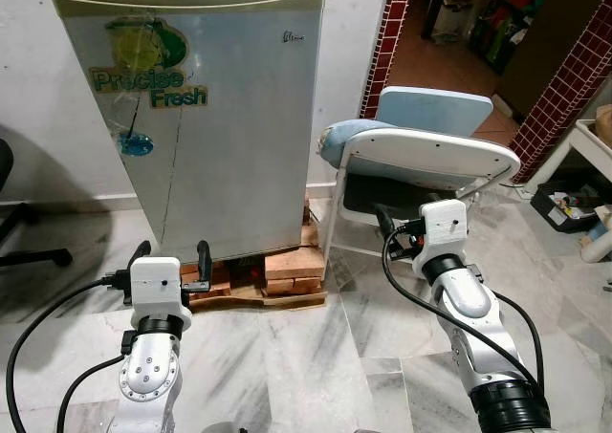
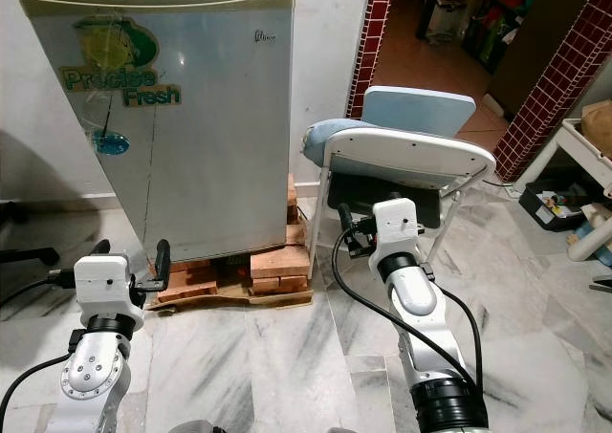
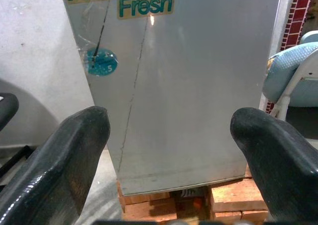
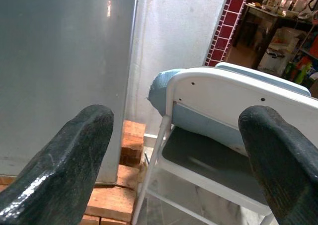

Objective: Restocking fridge

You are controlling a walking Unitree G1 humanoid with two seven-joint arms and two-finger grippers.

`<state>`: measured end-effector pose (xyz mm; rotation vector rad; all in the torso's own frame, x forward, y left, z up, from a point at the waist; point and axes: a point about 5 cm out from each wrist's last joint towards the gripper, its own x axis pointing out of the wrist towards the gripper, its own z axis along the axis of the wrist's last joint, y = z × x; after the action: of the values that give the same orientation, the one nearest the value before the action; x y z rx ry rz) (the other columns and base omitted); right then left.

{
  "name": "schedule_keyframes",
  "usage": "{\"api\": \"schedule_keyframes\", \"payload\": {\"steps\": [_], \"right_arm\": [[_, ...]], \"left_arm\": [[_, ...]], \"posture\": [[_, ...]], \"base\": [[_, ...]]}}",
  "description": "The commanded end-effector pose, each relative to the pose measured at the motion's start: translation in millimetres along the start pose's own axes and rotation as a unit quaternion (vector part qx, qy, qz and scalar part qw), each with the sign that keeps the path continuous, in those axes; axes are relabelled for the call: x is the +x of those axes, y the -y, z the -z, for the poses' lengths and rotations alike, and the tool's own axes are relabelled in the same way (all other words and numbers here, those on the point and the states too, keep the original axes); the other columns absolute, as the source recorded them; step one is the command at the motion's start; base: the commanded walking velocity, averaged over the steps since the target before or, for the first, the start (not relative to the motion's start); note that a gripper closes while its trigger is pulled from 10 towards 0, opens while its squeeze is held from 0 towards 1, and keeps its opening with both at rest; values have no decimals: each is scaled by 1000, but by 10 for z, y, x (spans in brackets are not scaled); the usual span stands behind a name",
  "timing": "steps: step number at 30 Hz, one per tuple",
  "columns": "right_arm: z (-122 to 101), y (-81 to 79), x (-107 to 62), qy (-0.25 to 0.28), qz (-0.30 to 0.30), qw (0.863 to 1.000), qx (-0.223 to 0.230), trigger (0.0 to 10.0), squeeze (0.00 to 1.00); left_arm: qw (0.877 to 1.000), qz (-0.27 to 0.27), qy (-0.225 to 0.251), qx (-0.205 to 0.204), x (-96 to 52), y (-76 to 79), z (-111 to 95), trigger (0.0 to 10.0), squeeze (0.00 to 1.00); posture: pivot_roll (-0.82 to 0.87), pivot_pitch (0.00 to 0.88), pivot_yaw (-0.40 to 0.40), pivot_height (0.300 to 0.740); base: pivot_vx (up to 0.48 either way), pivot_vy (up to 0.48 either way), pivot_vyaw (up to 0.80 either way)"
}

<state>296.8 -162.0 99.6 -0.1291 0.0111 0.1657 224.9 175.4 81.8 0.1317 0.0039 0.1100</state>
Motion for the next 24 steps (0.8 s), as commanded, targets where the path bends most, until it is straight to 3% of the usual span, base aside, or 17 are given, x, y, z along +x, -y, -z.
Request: {"api": "schedule_keyframes", "payload": {"steps": [1,8,15,24], "right_arm": [[-130,131,203,-4,12,1000,20,10000,0],[-200,82,278,8,21,999,30,10000,0],[-117,-1,106,-3,23,999,35,10000,0],[-117,-1,106,-3,23,999,35,10000,0]], "left_arm": [[996,-89,7,-28,237,-378,-143,10000,0],[998,-54,19,-17,336,-269,-255,10000,0],[999,-20,-6,-49,188,-176,-144,10000,0],[999,-20,-6,-49,188,-176,-144,10000,0]], "posture": [[1,0,-66,740],[-6,0,-39,740],[-41,0,19,740],[-41,0,19,740]], "base": [[0,0,0],[0,0,0],[0,0,0],[0,0,0]]}}
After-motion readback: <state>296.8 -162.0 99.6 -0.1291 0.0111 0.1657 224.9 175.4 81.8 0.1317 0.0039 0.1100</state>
